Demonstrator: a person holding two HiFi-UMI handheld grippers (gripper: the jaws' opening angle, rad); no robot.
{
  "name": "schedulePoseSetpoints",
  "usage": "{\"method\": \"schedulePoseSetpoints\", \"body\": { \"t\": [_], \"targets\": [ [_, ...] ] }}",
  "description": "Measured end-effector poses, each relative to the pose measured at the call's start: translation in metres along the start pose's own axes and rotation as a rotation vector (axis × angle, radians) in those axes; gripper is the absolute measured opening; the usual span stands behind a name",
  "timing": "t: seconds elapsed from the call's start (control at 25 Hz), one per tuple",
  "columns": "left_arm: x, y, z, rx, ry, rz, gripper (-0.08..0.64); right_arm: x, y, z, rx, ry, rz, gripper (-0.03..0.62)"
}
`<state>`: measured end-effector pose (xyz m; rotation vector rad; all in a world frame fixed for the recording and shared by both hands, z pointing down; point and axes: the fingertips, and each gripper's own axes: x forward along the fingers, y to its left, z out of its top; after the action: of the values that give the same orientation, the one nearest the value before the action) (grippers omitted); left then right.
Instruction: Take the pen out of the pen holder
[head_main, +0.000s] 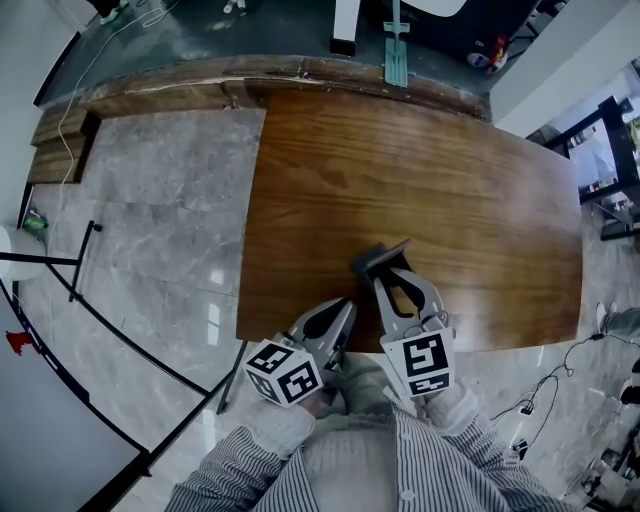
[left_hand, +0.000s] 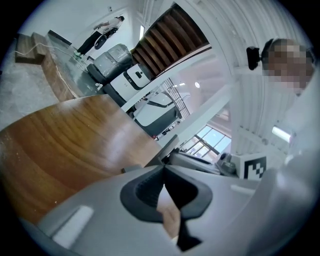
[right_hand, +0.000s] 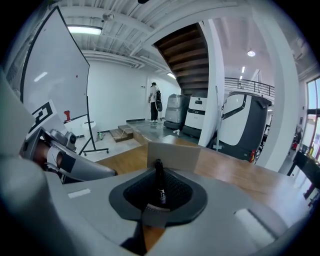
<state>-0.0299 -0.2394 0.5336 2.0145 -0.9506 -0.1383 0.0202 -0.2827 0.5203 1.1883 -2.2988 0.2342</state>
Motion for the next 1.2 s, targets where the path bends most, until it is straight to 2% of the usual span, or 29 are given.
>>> {"method": "schedulePoseSetpoints", "body": {
  "t": [0.44,0.64,0.92,1.2],
  "targets": [
    [0.005,-0.037,0.021,0.078,-0.006,-0.058,0.008,-0.026,-0.008,0.022,0.028,-0.040,0.010,0.044],
    [0.004,-0.050,0.032,0.103,-0.016,-0.085,0.008,-0.043,-0.015,0.037,0.104,-0.088,0.016,0.044],
    [0.001,-0.060,0.046,0.145,-0.032,-0.105,0.008,-0.067,-0.025,0.059,0.218,-0.219,0.018,0.044],
    [-0.004,-0.061,0.047,0.141,-0.038,-0.111,0.008,-0.085,-0.034,0.061,0.362,-0.316,0.050,0.044]
  ]
}}
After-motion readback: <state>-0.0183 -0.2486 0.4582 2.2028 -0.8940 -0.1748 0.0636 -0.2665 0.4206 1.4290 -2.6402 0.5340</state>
